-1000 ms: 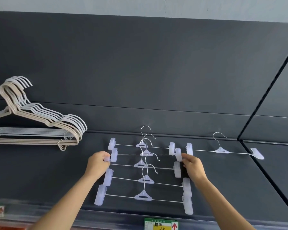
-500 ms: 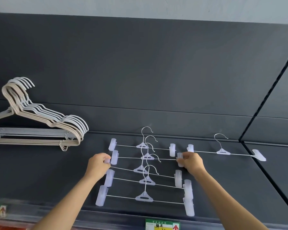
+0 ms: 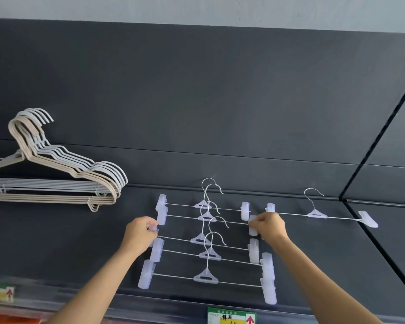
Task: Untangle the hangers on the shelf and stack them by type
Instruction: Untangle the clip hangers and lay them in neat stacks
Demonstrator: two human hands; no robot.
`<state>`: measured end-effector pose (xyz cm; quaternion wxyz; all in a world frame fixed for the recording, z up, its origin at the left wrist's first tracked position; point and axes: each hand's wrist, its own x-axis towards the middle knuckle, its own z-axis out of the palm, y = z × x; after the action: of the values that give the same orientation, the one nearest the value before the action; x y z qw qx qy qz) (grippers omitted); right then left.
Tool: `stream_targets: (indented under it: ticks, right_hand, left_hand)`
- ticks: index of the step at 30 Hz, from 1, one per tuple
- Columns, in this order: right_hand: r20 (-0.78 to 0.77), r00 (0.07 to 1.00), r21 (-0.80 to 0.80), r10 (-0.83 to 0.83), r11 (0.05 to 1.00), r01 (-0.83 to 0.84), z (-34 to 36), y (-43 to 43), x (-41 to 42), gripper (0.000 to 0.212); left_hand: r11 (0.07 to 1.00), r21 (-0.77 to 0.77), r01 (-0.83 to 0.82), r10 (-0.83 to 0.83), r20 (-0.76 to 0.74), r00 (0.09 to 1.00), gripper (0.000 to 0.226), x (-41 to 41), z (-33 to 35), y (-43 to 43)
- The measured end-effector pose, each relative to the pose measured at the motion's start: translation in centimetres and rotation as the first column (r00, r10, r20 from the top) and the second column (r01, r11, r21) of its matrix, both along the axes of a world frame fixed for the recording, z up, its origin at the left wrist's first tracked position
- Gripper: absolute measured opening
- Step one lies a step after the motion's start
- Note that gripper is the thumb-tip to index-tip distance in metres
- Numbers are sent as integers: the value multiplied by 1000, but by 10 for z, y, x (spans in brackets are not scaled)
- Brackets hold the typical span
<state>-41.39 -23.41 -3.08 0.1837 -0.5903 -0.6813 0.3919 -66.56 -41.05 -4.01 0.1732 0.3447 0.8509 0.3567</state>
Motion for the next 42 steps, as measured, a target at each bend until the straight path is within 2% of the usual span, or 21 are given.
stream_targets:
  ticks: [4, 13, 18, 19, 21, 25, 27, 29, 31, 34, 38, 42]
  right_hand:
    - [11, 998, -1, 66, 998, -66, -1, -5, -10, 13]
    - [-15, 999, -30, 47, 998, -47, -8, -3, -6, 26]
    - [-57, 998, -10, 40, 999, -40, -7, -6, -4, 10]
    - [-81, 996, -13, 27, 1000, -28, -6, -8, -2, 8]
    - [-131, 991, -13, -7, 1000, 5, -4, -15, 5, 19]
    - [-174, 982, 76, -77, 993, 91, 5, -48, 32, 27]
    - [-129, 988, 143, -88, 984, 107, 9, -72, 48, 28]
    - [-56, 996, 168, -65, 983, 74, 8, -89, 57, 32]
    - [-14, 999, 140, -31, 990, 32, 3, -97, 60, 31]
    - [15, 1000, 127, 20, 992, -22, -2, -98, 58, 22]
    - [4, 999, 109, 43, 993, -43, -2, -93, 54, 7]
    - [46, 997, 125, 54, 990, -60, -4, -89, 50, 5]
  left_hand:
    - [1000, -11, 4, -4, 6, 1000, 13, 1, 2, 2]
    - [1000, -27, 13, -12, 9, 1000, 13, 1, 4, 2]
    - [999, -32, 19, -19, -1, 1000, 11, 1, 2, 1]
    - [999, -34, 24, -24, -6, 1000, 12, 2, 1, 0]
    - [998, -47, 45, -46, -17, 999, 20, 2, 0, -3]
    - [1000, -12, 3, -3, 6, 1000, 34, 1, 2, -11]
    - [999, 14, -51, 51, -21, 998, 42, 3, 4, -17]
    - [996, 47, -70, 72, -45, 996, 37, 10, 6, -27]
    - [999, 40, -21, 22, -19, 1000, 27, 22, 5, -36]
    - [998, -43, 50, -48, 51, 998, 24, 34, -4, -42]
    - [999, -35, 24, -25, -22, 999, 10, 32, -8, -40]
    - [1000, 0, 13, -13, -110, 994, 14, 24, -10, -39]
